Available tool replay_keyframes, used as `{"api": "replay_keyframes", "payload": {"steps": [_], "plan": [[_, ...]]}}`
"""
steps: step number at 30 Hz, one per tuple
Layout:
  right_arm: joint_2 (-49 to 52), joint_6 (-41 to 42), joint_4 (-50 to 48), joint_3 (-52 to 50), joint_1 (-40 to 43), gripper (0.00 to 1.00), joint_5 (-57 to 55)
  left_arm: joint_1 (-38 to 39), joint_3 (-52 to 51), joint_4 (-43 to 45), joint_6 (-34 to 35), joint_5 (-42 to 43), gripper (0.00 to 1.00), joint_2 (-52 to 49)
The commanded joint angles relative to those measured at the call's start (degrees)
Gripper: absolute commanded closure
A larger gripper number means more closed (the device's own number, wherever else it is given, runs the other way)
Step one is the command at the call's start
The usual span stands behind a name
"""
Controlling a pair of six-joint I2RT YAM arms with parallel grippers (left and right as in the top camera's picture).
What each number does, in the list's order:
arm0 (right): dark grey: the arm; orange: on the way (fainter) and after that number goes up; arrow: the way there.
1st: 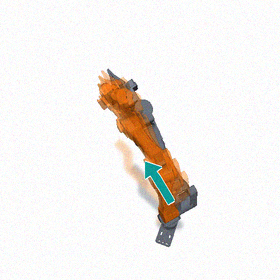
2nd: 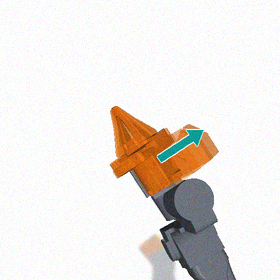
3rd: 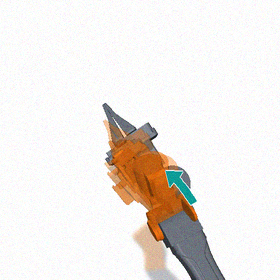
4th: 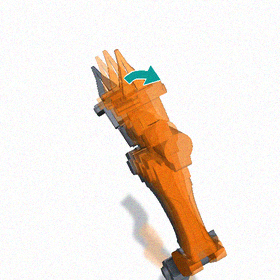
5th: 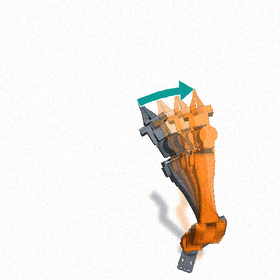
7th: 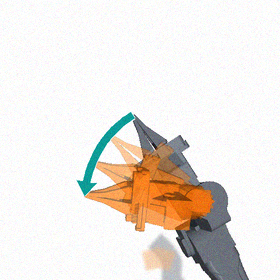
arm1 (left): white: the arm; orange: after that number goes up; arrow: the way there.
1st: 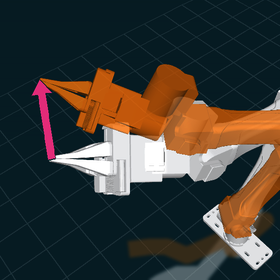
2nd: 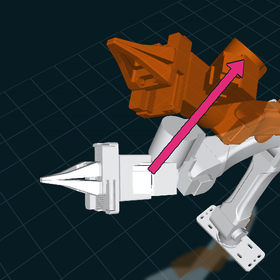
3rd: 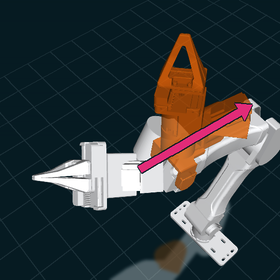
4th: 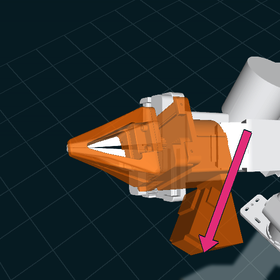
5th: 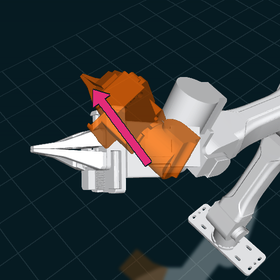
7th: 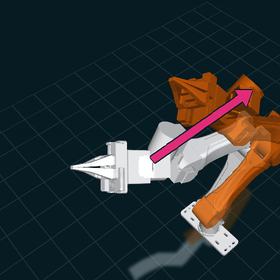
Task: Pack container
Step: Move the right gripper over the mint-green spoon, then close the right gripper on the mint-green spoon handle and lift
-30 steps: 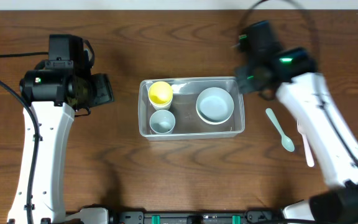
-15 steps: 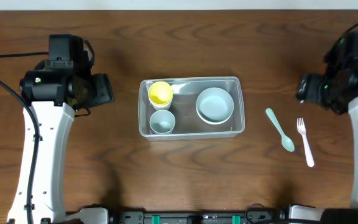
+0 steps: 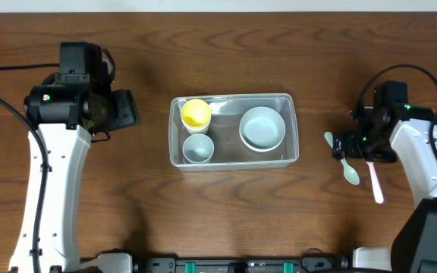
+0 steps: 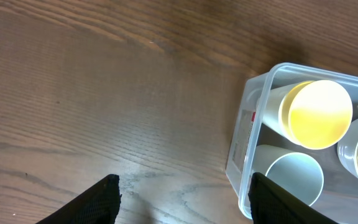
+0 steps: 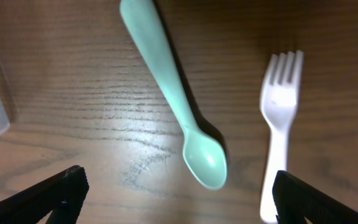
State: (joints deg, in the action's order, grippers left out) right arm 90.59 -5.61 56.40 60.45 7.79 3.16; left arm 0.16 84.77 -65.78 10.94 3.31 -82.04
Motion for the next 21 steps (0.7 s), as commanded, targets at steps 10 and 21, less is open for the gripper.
{"api": "replay_keyframes", "payload": {"steps": [10,21], "plan": [[6.01,-11.47,-2.05,-1.7,-2.64,0.04,1.36,-0.15,-0.17,-0.22,0.31,0.33,0.32,-0.07],[12.57,-12.85,-2.84,-1.73,-4.11,0.07,-1.49,-0.15,-0.17,-0.22,0.31,0.33,0.33,-0.07]]}}
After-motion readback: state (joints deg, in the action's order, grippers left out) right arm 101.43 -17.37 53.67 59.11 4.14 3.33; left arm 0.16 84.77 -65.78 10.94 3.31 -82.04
